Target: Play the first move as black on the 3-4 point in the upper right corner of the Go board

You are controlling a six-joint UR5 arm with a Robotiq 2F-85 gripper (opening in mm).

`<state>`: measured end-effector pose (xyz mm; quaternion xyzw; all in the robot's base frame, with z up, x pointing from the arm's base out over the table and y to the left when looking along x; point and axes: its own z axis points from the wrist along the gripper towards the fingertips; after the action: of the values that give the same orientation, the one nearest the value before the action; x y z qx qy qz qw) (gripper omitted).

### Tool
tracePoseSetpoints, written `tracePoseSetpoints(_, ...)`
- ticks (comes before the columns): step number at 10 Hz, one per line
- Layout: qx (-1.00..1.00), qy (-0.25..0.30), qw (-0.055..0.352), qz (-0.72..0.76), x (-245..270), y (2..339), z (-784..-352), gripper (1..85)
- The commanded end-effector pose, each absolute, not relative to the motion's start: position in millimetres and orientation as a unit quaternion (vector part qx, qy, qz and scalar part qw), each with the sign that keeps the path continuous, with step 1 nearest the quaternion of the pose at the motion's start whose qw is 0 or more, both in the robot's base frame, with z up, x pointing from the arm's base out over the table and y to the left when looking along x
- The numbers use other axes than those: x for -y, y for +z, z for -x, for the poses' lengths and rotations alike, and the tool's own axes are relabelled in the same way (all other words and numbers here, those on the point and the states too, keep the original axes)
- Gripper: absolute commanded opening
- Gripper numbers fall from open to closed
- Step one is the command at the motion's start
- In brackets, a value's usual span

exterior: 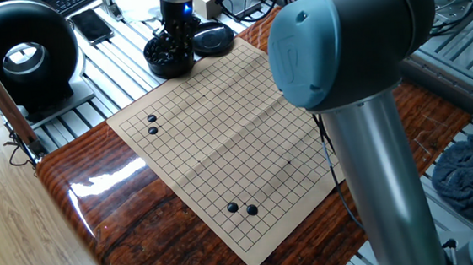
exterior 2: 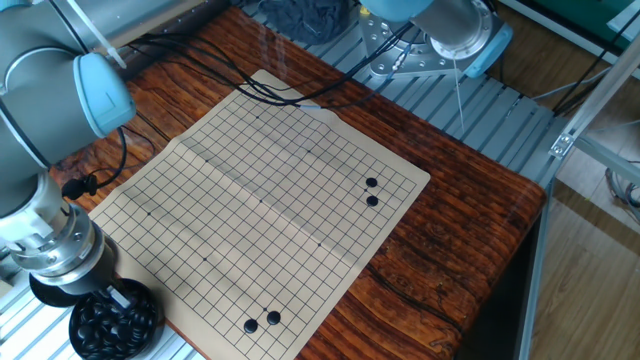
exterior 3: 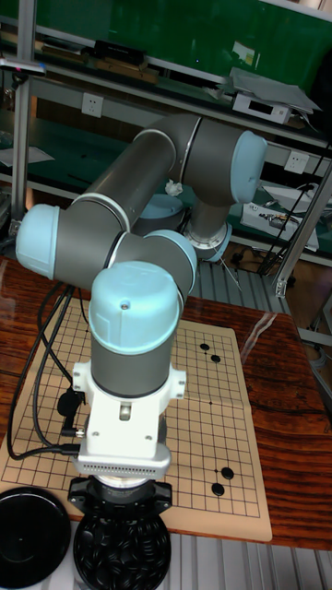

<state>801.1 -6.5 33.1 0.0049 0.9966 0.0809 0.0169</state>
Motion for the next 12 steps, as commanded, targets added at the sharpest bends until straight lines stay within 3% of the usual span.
tracePoseSetpoints(1,-0.995,0.097,0.021,-0.009,1.1,37.3,-802.4,16.3)
tracePoseSetpoints(4,-0.995,0.096,0.024,-0.01,0.3,38.4,-804.3,9.3)
tracePoseSetpoints(6,-0.995,0.093,0.025,-0.012,1.0,37.4,-805.1,9.3)
tracePoseSetpoints(9,-0.996,0.09,0.026,-0.01,3.1,36.5,-806.1,18.7)
tracePoseSetpoints(12,-0.996,0.083,0.025,-0.009,7.8,32.1,-807.4,19.3)
